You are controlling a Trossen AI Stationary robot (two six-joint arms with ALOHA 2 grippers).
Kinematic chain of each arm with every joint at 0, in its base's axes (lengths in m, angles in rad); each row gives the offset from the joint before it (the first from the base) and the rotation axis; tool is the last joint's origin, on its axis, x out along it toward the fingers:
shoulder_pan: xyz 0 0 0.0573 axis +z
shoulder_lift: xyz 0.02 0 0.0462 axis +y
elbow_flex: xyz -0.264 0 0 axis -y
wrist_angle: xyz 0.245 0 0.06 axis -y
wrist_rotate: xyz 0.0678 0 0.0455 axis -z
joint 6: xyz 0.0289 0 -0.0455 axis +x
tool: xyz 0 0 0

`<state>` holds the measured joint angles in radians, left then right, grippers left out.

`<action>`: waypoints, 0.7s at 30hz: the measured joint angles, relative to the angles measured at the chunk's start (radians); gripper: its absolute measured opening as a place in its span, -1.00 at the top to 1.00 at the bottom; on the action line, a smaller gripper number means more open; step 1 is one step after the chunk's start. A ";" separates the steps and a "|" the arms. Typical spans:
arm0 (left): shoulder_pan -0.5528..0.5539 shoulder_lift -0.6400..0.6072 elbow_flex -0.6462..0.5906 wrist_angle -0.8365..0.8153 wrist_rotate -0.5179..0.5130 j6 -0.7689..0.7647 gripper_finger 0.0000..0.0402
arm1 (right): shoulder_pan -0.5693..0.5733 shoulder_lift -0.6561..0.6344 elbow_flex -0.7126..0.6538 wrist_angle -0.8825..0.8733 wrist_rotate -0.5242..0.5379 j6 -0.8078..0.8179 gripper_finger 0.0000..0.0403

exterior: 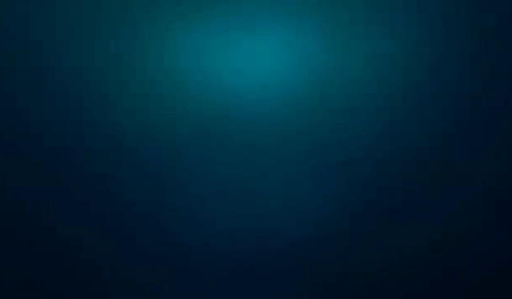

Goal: Pick and place Granola Bars by type
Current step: Put the yellow granola bar into the blue container

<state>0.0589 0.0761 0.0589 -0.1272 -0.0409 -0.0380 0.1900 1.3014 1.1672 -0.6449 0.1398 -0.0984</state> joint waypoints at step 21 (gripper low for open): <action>0.001 0.000 0.000 -0.003 0.033 0.129 0.29 | 0.138 0.028 0.124 -0.195 -0.002 0.043 0.52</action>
<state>0.0597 0.0757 0.0589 -0.1303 -0.0082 0.0913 0.3283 1.3296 1.2911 -0.8400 0.1379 -0.0551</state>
